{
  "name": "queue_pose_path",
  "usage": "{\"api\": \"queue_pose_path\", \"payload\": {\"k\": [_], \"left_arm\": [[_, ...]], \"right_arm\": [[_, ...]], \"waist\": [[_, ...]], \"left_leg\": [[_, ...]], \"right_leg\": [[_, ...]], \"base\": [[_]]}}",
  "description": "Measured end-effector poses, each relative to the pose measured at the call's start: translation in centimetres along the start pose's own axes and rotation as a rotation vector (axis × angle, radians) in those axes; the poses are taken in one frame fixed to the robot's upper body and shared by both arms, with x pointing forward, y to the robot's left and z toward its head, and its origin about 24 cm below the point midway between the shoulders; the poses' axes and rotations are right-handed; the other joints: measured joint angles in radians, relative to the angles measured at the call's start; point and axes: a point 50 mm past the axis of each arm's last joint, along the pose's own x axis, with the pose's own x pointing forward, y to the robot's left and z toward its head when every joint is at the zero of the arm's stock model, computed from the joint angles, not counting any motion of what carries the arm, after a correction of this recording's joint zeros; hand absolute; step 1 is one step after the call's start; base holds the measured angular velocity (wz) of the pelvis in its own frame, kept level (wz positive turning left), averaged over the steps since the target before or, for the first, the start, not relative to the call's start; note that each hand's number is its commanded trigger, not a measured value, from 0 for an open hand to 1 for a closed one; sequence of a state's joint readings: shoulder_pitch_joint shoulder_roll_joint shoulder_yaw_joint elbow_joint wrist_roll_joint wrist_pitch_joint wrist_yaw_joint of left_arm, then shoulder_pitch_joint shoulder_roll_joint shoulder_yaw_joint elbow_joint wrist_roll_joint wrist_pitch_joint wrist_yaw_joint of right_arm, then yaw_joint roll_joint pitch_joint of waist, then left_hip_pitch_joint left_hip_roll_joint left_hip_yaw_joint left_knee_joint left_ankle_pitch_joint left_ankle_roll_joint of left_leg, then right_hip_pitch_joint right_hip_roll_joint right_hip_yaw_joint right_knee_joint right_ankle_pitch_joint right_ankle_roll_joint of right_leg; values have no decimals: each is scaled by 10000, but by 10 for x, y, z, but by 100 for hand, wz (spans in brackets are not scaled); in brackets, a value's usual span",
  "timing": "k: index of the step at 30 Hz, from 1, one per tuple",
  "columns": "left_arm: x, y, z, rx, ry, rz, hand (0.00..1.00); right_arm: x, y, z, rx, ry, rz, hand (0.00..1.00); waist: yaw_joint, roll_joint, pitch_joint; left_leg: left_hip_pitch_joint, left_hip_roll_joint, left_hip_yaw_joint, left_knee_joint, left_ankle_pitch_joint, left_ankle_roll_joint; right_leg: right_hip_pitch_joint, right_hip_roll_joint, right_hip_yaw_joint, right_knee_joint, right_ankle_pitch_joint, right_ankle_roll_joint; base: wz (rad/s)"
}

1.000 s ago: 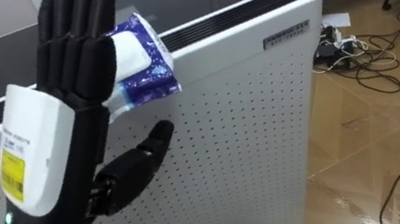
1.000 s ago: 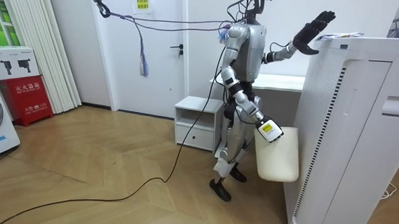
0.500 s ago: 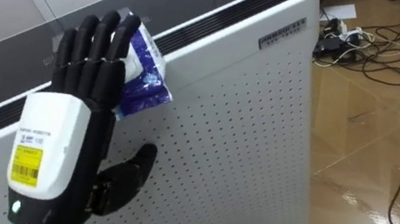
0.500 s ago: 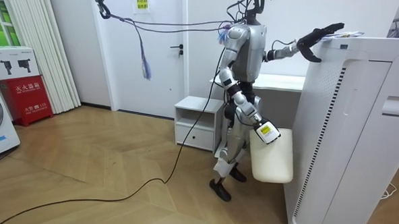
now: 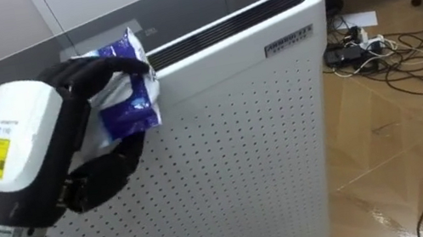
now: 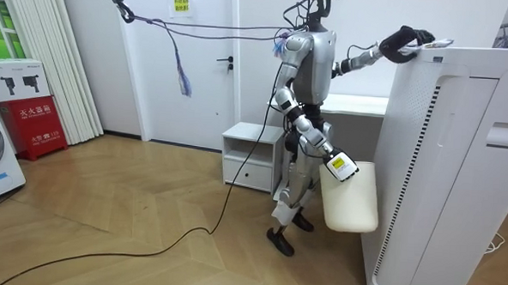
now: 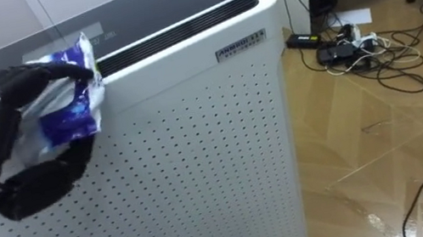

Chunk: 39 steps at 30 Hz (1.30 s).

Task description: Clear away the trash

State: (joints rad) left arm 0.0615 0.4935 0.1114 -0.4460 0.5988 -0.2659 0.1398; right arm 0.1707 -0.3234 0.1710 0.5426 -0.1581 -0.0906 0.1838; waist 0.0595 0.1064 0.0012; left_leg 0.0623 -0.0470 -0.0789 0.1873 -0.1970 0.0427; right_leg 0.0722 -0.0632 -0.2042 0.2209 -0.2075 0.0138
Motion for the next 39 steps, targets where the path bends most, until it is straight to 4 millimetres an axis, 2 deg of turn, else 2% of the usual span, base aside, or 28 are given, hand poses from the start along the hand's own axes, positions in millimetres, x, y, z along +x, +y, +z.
{"api": "queue_pose_path", "payload": {"k": [12,17,23,32,35,36,37,39], "left_arm": [[6,16,-2,-416,-3,820,100],[8,23,-3,-1203,81,1088,100],[5,30,-6,-3181,400,1483,100],[5,17,10,-8654,-388,1033,100],[3,-7,24,-10154,-673,-944,100],[2,-16,29,-10464,-713,-1716,100],[1,-22,34,-10669,-847,-2296,100],[0,-26,39,-11124,-1058,-2835,100]], "right_arm": [[0,1,-1,69,38,-105,100],[-1,0,0,66,12,-228,100],[-1,2,-1,88,28,-205,100],[2,13,2,93,-83,147,100],[3,18,4,105,-142,282,100],[3,21,5,114,-166,357,100],[4,24,6,153,-193,430,100],[4,27,7,249,-216,480,100]], "waist": [[41,45,33],[36,88,16],[23,39,55],[19,-194,2],[31,-233,19],[36,-217,-2],[18,-238,-21],[-7,-254,-9]], "left_leg": [[-8,6,47,-2,0,0],[-168,18,115,7,4,6],[-173,26,119,2,6,11],[-260,33,262,51,12,21],[-367,33,265,144,12,21],[-422,40,271,189,12,21],[-520,58,300,207,12,21],[-584,75,350,260,12,21]], "right_leg": [[-67,-6,24,-38,-4,-4],[-193,-51,-94,-21,-1,2],[-195,-78,-163,-18,-1,7],[-189,-92,-187,-13,-1,18],[-235,-90,-184,3,12,26],[-276,-83,-184,6,16,21],[-372,-68,-184,11,30,4],[-405,-60,-205,-3,50,-5]], "base": [[-1],[4],[1],[4],[0],[0],[0],[0]]}}
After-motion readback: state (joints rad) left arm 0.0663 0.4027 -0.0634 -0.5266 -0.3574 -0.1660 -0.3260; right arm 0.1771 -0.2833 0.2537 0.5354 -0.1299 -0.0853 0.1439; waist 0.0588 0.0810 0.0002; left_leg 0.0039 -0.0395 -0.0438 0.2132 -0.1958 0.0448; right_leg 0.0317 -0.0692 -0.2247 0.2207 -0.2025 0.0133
